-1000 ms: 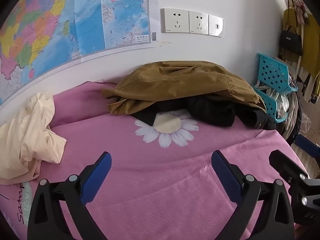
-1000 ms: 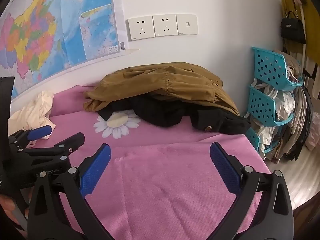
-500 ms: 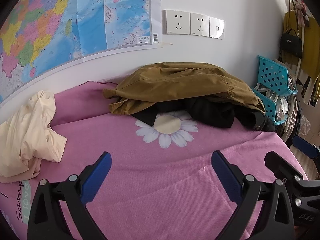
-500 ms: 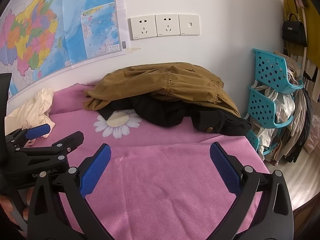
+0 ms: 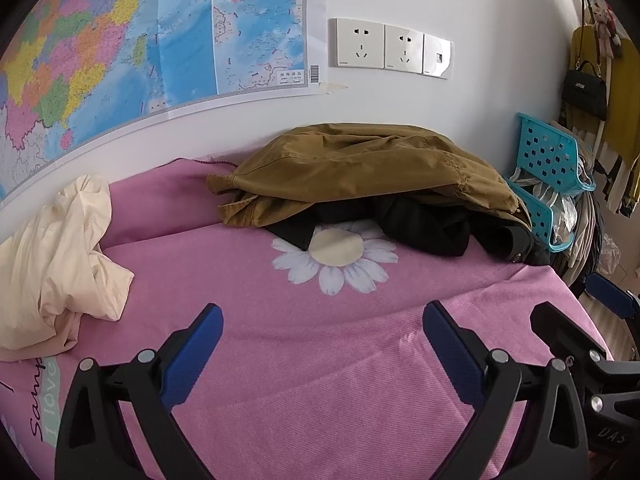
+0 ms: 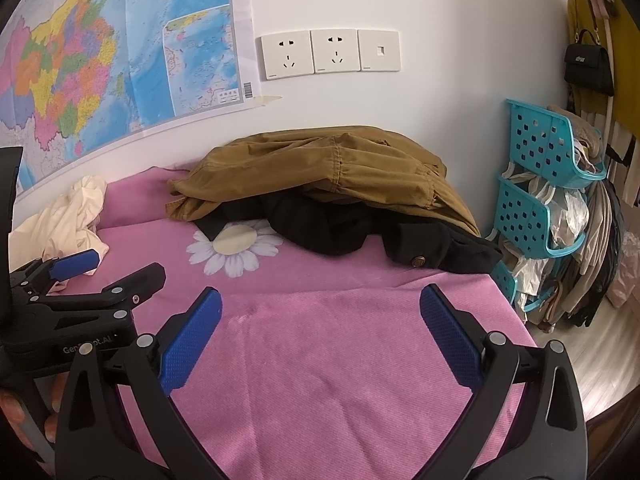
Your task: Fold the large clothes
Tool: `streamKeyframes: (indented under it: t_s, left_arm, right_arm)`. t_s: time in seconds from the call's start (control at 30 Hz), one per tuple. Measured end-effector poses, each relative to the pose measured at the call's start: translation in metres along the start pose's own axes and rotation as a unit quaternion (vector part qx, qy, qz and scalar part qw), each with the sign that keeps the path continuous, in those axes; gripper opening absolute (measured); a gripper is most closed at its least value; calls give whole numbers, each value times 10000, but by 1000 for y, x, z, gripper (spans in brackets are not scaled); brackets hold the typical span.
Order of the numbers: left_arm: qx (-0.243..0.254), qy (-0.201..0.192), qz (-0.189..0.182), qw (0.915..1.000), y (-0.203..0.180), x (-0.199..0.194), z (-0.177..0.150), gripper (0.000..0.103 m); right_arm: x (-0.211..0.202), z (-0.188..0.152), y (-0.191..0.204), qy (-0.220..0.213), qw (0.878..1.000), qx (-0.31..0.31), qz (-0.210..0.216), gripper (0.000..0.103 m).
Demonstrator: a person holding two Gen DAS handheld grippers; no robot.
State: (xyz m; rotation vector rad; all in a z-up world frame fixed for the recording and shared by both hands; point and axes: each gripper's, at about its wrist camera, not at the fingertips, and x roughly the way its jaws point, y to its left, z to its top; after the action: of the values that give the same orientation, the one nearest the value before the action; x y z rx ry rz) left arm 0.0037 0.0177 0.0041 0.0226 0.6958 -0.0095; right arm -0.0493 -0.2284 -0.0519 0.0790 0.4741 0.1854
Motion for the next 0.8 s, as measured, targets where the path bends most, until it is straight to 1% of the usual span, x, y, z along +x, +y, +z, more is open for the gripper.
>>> streamKeyframes:
  t_s: [0.8]
  left_arm:
    - [-67,9,-4,10000,1,0,-2,97]
  right_arm:
    - [0,0,2,1,10000,-39,-3,98]
